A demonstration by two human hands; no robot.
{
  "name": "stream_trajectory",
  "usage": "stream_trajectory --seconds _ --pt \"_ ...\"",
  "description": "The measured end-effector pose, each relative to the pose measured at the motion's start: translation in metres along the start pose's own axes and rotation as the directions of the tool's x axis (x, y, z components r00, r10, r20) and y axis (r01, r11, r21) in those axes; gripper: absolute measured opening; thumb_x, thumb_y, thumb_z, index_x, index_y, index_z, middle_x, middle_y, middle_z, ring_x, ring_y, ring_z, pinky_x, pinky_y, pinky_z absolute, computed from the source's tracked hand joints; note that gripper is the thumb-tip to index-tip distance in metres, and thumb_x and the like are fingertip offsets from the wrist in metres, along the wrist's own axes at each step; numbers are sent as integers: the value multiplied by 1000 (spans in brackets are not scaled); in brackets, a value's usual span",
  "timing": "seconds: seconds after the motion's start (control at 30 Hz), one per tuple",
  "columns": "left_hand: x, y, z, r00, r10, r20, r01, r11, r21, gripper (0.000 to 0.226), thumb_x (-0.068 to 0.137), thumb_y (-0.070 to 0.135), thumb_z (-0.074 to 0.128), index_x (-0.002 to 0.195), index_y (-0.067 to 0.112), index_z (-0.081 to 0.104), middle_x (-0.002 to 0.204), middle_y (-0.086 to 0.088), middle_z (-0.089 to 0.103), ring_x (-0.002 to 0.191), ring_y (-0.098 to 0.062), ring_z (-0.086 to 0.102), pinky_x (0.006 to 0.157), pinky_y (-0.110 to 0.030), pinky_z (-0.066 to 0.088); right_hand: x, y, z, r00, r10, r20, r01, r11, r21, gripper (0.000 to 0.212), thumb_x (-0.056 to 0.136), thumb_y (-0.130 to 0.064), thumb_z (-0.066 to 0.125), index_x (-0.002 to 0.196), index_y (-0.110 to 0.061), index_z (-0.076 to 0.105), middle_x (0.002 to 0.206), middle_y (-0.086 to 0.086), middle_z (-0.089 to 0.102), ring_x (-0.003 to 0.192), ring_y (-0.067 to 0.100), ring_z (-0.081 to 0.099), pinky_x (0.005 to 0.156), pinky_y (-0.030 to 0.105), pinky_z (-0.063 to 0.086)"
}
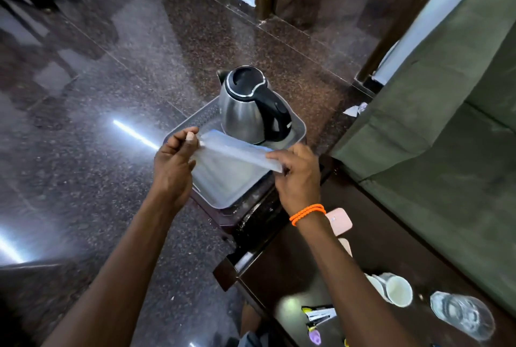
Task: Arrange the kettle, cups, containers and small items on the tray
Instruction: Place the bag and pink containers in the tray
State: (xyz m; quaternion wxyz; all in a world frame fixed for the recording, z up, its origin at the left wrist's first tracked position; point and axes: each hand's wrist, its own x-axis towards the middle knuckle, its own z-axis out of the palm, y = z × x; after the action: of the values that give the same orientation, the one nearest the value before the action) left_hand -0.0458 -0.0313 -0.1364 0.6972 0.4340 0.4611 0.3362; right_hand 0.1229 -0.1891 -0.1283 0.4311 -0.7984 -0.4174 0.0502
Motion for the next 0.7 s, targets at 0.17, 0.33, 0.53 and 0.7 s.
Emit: stream_trajectory --seconds 0.17,0.33,0.53,0.7 --pt "37 17 -21 974 -225 7 224 974 13 14 92 35 71 104 28 66 81 8 69 78 -8 65 71 -38 56 15 -11 34 939 -318 -128 265 911 -316 24 68 10 70 70 -15 69 72 8 50 69 30 48 62 40 37" --pt "62 15 -28 953 -294 -69 280 946 -161 31 84 -8 71 96 18 58 95 -10 72 83 -23 70 70 -40 63 10 0 64 940 -326 97 340 916 -213 35 63 0 79 92 -19 74 94 5 57 86 29 53 74 42 47" --pt "72 6 -43 981 -193 -10 189 966 -175 42 81 -19 66 103 16 60 94 -8 71 78 -18 74 64 -34 63 22 6 65 809 253 530 -561 602 569 99 51 -57 91 134 -18 54 137 11 58 128 21 55 108 36 47" --pt "87 10 -51 989 -102 107 106 994 -36 47 81 -18 67 110 19 63 83 -1 69 74 -12 70 68 -29 62 55 19 86 662 362 657 -749 368 552 63 70 -86 54 100 -32 66 96 -13 71 88 5 66 74 28 48"
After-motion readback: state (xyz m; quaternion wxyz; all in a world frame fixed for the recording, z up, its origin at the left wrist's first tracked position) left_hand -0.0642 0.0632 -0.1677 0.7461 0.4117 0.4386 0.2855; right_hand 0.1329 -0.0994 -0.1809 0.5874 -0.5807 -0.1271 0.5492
